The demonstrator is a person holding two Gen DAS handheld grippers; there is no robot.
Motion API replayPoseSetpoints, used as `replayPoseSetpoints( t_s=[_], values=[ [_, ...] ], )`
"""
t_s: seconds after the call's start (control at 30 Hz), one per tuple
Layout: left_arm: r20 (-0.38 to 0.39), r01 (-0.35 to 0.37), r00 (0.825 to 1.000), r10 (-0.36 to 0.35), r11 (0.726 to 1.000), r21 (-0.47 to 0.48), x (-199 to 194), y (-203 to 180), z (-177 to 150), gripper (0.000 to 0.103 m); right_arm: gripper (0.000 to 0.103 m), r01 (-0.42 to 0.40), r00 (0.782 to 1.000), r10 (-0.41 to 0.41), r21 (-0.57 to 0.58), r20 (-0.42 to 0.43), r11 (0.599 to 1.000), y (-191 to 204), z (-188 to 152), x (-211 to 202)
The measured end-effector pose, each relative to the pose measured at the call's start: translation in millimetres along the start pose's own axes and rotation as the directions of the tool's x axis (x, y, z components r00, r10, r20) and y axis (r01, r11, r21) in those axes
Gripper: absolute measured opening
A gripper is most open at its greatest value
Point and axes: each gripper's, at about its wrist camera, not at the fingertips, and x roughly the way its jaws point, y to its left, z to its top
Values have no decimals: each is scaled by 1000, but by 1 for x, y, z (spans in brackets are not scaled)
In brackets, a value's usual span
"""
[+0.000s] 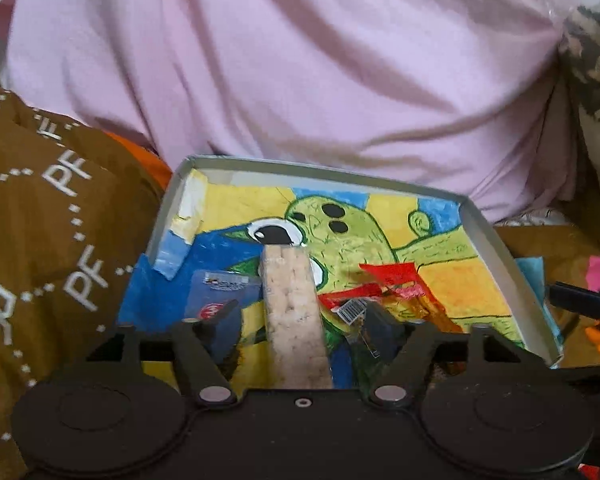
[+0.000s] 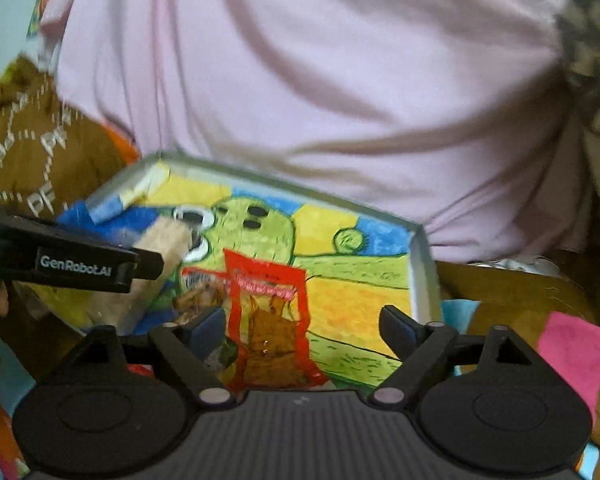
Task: Organize snacks
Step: 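Lower the rice-cracker bar and spicy-strip packet into the tray, open both tools, then withdraw both open tools from the tray back to the snack pile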
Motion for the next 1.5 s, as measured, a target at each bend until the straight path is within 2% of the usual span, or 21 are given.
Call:
replayPoseSetpoints(
  t_s=[0.13,0.2,0.33,0.53,0.67,0.8,1.03,1.23,1.5],
  values=[
    [34,-5,999,6,1000,-25,-27,5,-3,90,97,-15,997,12,42,76,999,-7,-4,-30],
    [54,-11,998,12,999,-33,-44,8,-6,101,98,-19,994,13,57,109,998,-6,-7,-47],
    [95,-14,995,18,999,-46,-80,10,-15,102,103,-48,986,32,95,164,994,-2,-11,-86],
    [150,-2,989,11,998,-57,-142,9,-36,102,103,-94,973,68,110,222,989,14,-25,-154],
    [198,-5,980,16,999,-54,-188,7,-59,102,103,-114,978,87,139,190,984,29,-45,-194],
    [230,-6,973,9,1000,-14,-229,3,-83,102,103,-93,986,68,166,151,982,43,-70,-232],
    [210,-12,978,10,1000,7,-287,-5,-125,102,103,-112,992,98,208,76,972,47,-99,-272],
    [176,-41,984,29,997,68,-310,-9,-168,102,103,-135,990,141,208,-13,969,56,-125,-285],
    [110,-74,992,66,995,65,-316,-1,-199,102,103,-155,985,168,203,-49,967,62,-148,-294]
  ],
)
